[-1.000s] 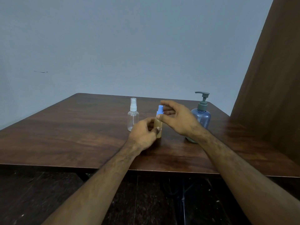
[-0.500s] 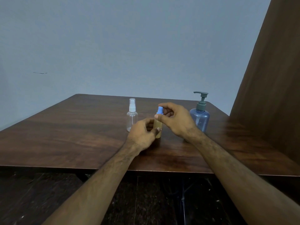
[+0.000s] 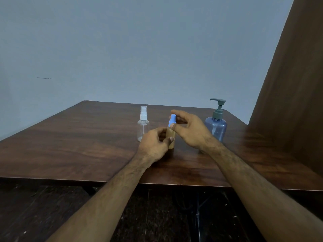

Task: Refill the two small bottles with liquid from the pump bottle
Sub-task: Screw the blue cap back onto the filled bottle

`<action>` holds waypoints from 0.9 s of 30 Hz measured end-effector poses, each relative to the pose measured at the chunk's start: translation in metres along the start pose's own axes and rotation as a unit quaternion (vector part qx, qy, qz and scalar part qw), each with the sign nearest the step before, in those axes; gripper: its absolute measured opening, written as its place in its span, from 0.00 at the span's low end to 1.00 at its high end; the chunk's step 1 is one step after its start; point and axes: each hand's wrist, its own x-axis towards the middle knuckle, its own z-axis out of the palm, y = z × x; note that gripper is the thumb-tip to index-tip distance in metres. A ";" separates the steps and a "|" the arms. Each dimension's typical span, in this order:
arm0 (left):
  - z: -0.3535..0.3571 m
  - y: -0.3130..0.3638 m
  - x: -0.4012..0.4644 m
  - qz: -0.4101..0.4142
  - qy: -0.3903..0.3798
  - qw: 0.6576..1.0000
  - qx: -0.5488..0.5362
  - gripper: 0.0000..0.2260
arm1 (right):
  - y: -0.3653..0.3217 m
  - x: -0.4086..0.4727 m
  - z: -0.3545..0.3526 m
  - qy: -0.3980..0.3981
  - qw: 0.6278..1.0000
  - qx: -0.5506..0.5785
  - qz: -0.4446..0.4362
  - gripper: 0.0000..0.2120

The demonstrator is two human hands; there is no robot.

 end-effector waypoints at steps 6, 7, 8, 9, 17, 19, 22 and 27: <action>-0.001 0.000 -0.001 0.006 -0.013 1.000 0.008 0.12 | 0.001 0.000 0.003 0.018 1.000 0.005 0.001 0.26; -0.001 0.000 -0.001 0.007 -0.014 1.000 0.006 0.11 | 0.000 0.001 0.003 0.010 1.000 0.004 0.000 0.27; -0.001 0.000 -0.001 0.007 -0.013 1.000 0.003 0.11 | 0.000 0.002 0.002 0.003 1.000 0.005 -0.002 0.27; -0.001 -0.001 0.000 0.007 -0.013 1.000 0.002 0.10 | 0.000 0.002 0.001 -0.003 1.000 0.007 -0.005 0.26; -0.001 -0.003 0.001 0.020 -0.025 0.998 0.048 0.10 | -0.001 0.003 -0.001 0.046 0.999 0.023 0.006 0.20; -0.001 -0.002 0.001 0.019 -0.029 0.998 0.052 0.11 | 0.000 0.003 -0.002 0.039 0.999 0.020 0.008 0.20; 0.000 -0.001 0.001 0.008 -0.022 0.999 0.024 0.13 | -0.001 0.002 -0.004 0.014 1.000 0.019 0.005 0.17; 0.000 -0.003 0.002 -0.018 -0.005 1.000 -0.005 0.11 | 0.000 0.005 -0.005 0.007 1.000 0.003 0.003 0.14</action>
